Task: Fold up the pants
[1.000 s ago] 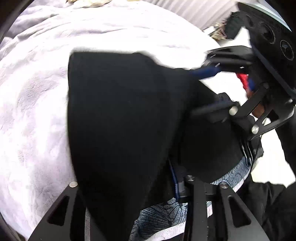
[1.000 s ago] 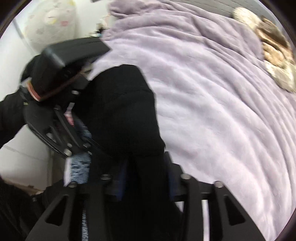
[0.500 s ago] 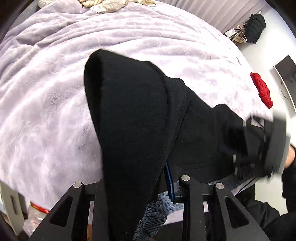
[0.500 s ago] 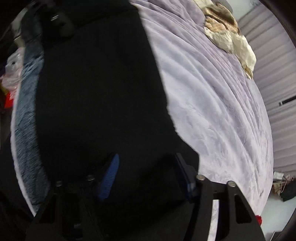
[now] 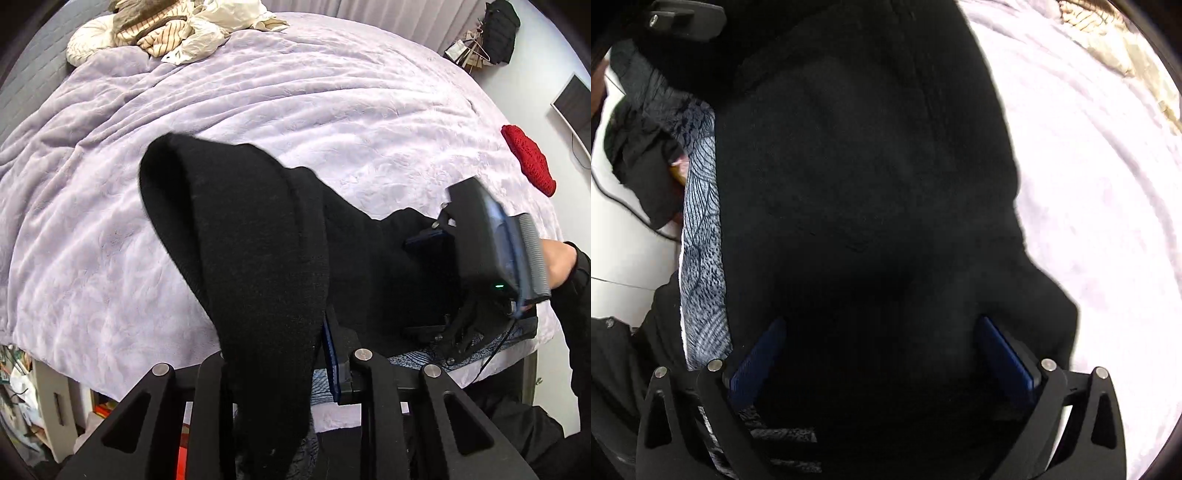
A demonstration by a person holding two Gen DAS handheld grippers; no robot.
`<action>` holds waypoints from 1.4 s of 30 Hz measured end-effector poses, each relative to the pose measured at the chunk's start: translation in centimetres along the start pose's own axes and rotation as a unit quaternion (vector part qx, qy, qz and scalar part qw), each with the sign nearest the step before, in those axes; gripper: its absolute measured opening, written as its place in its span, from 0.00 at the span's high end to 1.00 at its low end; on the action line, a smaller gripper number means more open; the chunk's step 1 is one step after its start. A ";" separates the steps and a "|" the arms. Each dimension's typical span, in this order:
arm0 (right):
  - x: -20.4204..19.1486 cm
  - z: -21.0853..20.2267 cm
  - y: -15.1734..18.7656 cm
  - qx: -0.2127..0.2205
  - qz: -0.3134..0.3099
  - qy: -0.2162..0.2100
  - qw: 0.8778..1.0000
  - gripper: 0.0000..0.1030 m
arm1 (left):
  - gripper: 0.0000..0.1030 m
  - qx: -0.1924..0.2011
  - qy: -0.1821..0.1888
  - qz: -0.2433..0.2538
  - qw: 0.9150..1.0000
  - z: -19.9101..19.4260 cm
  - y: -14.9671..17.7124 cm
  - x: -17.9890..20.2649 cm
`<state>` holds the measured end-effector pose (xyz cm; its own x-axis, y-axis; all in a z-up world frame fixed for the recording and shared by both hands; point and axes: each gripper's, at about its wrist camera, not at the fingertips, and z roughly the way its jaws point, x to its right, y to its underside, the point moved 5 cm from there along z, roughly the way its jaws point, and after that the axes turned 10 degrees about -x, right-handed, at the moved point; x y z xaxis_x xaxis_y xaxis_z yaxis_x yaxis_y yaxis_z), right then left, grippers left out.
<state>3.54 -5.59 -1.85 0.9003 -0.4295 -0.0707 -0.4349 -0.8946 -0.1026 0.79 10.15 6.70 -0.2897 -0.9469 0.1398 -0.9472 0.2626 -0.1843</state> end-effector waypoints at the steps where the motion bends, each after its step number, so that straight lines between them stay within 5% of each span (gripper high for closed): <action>1: -0.2 -1.6 0.4 0.025 0.009 0.009 1.000 0.00 | 0.75 0.000 -0.001 0.001 1.000 -0.1 0.1 0.5; 6: -1.5 -10.1 7.2 0.160 0.064 0.074 0.982 0.00 | 0.76 0.007 0.000 0.020 1.000 -2.2 0.3 3.3; 10: -1.5 -13.7 15.1 0.217 0.138 0.106 0.961 0.00 | 0.76 0.013 -0.005 0.042 0.999 -3.8 -0.6 7.4; 20: -2.1 -10.9 28.7 0.230 0.279 0.107 0.926 0.00 | 0.80 -0.002 -0.018 0.169 0.985 -3.9 -1.0 24.6; 26: -2.0 -9.9 33.8 0.243 0.349 0.089 0.900 0.00 | 0.82 -0.050 -0.017 0.233 0.971 1.9 -0.4 35.3; 32: -2.5 -8.9 37.8 0.249 0.393 0.079 0.882 0.00 | 0.80 -0.114 -0.052 0.247 0.961 9.9 0.3 38.8; 34: -2.7 -8.5 38.5 0.251 0.403 0.075 0.877 0.00 | 0.73 -0.104 -0.049 0.251 0.961 9.6 0.1 38.9; 38: -2.9 -8.5 39.7 0.263 0.423 0.060 0.865 0.00 | 0.27 -0.106 0.037 0.230 0.967 5.9 0.1 38.4; 42: -2.6 -9.6 40.3 0.294 0.435 0.036 0.850 0.00 | 0.24 -0.066 0.089 0.199 0.974 1.7 -0.6 37.2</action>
<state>-16.11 -41.68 3.73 0.2222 -0.9229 -0.3146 -0.8519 -0.0268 -0.5231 -9.17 -25.59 10.42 -0.6462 -0.7204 0.2519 -0.7604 0.6357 -0.1327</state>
